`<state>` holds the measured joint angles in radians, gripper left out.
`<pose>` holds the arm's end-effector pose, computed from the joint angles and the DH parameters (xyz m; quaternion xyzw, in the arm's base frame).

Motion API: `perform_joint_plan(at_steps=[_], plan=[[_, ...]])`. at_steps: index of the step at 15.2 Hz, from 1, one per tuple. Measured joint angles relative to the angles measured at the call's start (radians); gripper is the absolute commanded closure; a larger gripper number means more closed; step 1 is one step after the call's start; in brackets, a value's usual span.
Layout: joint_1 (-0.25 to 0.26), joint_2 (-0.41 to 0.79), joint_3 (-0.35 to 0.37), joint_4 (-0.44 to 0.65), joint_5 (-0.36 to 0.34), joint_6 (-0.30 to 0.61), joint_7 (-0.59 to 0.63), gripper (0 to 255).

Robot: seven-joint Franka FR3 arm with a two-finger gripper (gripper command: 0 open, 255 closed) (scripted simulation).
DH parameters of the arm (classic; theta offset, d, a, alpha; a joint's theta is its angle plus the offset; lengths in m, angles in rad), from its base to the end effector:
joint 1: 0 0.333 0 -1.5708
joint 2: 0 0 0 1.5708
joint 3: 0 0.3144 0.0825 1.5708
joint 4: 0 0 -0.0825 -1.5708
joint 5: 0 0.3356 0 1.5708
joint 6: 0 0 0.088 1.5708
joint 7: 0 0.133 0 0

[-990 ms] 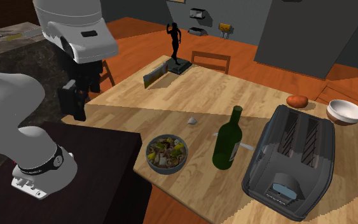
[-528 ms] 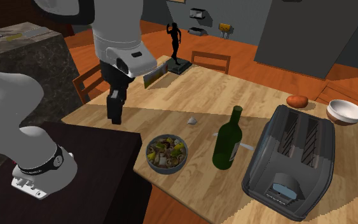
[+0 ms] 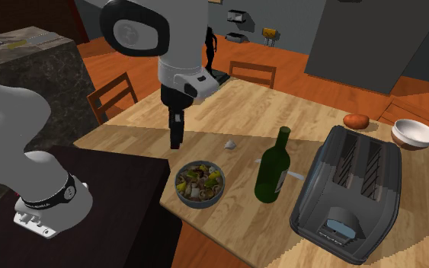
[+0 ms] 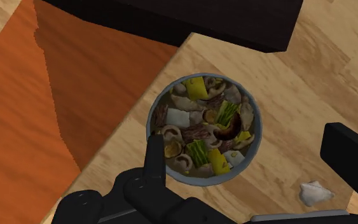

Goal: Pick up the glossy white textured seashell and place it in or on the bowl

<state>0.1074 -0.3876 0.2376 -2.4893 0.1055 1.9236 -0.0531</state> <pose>0.3287 0.1292 0.4058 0.9824 0.1621 -0.0922 0.0095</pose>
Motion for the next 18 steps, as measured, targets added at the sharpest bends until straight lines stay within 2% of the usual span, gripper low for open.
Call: perform_joint_plan(at_steps=[7,11,18], plan=[[0.032,0.251,0.091,0.083,-0.060,0.185,0.072,0],[0.054,0.411,0.127,0.148,-0.136,0.279,0.131,0],[0.134,0.673,0.143,0.318,-0.299,0.356,0.249,0]])
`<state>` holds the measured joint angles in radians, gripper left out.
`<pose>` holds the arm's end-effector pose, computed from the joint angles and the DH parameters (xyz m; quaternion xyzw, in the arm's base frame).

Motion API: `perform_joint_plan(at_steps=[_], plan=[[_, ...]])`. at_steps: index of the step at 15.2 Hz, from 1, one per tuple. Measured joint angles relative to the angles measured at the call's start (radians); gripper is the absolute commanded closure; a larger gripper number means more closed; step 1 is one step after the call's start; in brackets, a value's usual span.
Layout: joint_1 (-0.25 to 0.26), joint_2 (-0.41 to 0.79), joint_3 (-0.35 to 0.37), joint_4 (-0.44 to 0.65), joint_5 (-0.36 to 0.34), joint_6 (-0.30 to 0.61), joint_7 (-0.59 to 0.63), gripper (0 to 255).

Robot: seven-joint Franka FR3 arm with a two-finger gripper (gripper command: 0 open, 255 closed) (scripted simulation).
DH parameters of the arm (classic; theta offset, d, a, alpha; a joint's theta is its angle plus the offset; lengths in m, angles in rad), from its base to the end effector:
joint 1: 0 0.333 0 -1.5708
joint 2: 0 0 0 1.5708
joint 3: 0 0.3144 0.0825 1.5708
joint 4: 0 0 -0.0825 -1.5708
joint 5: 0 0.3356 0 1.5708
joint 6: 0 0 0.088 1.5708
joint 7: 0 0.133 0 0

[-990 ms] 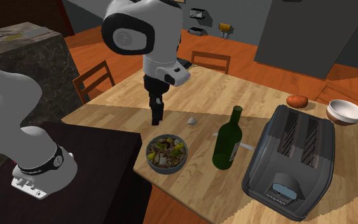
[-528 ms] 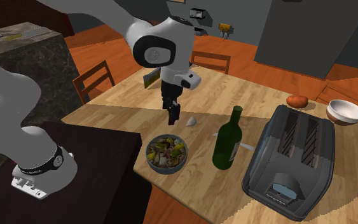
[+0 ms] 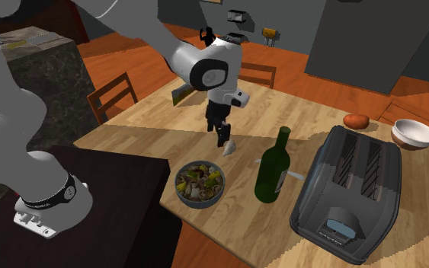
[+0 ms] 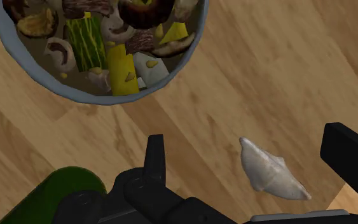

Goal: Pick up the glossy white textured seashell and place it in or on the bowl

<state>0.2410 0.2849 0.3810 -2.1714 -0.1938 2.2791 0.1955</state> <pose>0.4187 0.2895 0.2674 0.9585 0.2747 -0.0624 0.0442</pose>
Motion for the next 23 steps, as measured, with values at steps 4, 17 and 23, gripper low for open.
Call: perform_joint_plan(at_steps=[4,17,23], plan=[[0.070,0.168,-0.021,0.126,-0.098,0.030,0.058,0],[0.227,0.504,-0.085,0.430,-0.241,0.053,0.111,0],[0.232,0.538,-0.097,0.437,-0.253,0.080,0.118,0]])
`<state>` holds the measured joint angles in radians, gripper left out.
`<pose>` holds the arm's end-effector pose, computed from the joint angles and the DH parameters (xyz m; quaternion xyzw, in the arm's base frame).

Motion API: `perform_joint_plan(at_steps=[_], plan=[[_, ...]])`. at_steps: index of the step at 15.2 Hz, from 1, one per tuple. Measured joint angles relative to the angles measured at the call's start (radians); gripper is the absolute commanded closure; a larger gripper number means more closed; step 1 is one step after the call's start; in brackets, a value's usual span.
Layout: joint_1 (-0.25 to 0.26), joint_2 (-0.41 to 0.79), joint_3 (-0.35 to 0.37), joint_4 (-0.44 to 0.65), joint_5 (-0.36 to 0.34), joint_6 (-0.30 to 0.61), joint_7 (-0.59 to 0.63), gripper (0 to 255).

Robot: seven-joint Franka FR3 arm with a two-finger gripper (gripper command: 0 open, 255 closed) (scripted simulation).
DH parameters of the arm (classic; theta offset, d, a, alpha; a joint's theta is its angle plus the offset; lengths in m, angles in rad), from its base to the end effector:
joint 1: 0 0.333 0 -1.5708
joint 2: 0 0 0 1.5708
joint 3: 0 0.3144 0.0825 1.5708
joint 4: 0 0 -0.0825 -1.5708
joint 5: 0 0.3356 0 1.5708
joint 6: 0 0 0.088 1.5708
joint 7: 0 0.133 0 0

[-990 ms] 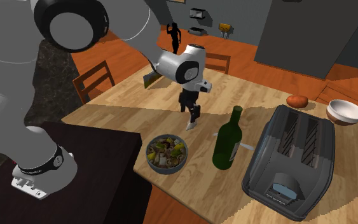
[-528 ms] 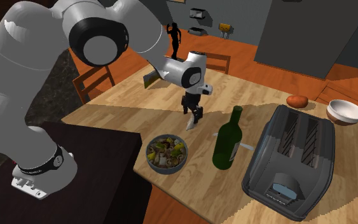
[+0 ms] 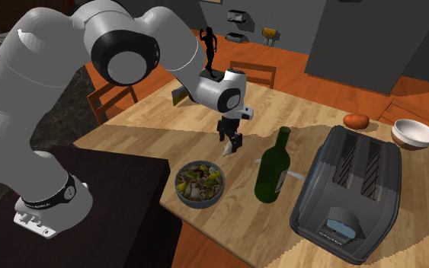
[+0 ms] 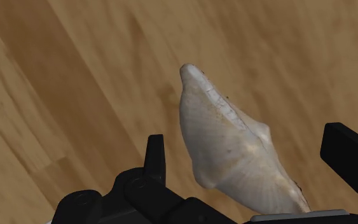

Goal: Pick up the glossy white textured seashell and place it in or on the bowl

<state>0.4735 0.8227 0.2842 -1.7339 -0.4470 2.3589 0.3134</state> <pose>0.4575 0.4015 0.1203 0.9336 0.3493 -0.0410 0.0681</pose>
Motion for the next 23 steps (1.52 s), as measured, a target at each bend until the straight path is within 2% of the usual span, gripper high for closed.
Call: perform_joint_plan(at_steps=[3,4,14,23], plan=[[0.000,0.001,0.000,0.000,0.000,0.001,0.000,0],[0.000,0.001,0.000,0.000,0.000,0.001,0.000,255],[0.000,0.001,-0.001,0.003,0.000,0.000,-0.001,255],[-0.019,-0.089,0.027,-0.034,0.028,-0.054,-0.018,255]])
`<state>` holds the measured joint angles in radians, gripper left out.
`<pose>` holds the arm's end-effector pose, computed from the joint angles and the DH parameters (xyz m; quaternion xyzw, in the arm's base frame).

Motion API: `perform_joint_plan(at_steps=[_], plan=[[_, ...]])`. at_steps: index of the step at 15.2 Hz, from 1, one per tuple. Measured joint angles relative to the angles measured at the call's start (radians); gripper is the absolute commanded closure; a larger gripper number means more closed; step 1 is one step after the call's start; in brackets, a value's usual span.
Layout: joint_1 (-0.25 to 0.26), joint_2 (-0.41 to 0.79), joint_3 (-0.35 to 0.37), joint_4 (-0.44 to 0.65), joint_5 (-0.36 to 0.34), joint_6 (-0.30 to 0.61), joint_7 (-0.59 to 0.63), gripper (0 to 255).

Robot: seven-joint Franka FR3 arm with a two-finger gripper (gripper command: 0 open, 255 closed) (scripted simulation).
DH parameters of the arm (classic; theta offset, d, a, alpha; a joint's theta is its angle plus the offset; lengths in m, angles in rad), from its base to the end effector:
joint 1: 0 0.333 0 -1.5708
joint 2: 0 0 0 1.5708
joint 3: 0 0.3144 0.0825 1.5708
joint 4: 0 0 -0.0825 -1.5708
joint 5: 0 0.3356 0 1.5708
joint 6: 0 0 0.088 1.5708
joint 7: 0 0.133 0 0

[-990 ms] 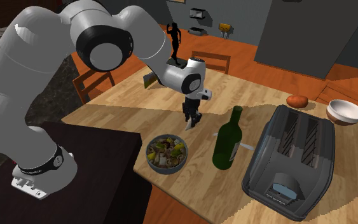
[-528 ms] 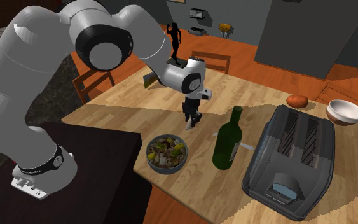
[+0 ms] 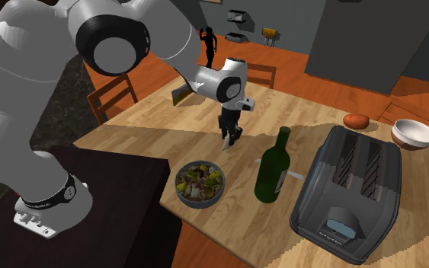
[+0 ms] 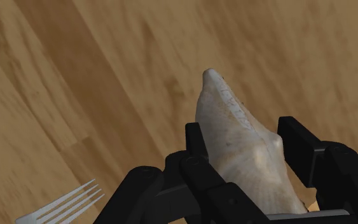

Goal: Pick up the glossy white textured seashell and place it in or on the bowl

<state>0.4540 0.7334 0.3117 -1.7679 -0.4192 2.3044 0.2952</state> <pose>0.4553 0.4002 0.1610 0.9336 0.3493 -0.0408 0.0680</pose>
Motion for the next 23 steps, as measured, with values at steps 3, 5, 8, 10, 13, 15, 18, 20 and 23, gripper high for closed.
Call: perform_joint_plan(at_steps=[3,5,8,10,13,15,18,20,23], plan=[[-0.008,-0.031,0.010,-0.009,0.011,-0.021,-0.009,255],[-0.012,-0.049,0.016,-0.009,0.019,-0.038,-0.015,255],[-0.019,-0.080,0.025,-0.016,0.031,-0.061,-0.024,255],[-0.023,-0.097,0.032,-0.011,0.040,-0.083,-0.031,255],[-0.029,-0.127,0.041,-0.018,0.052,-0.104,-0.038,255],[-0.032,-0.140,0.045,-0.013,0.059,-0.122,-0.045,255],[-0.039,-0.170,0.054,-0.015,0.072,-0.147,-0.054,255],[-0.041,-0.187,0.059,-0.011,0.081,-0.167,-0.060,255],[-0.046,-0.210,0.066,-0.004,0.092,-0.196,-0.070,255]])
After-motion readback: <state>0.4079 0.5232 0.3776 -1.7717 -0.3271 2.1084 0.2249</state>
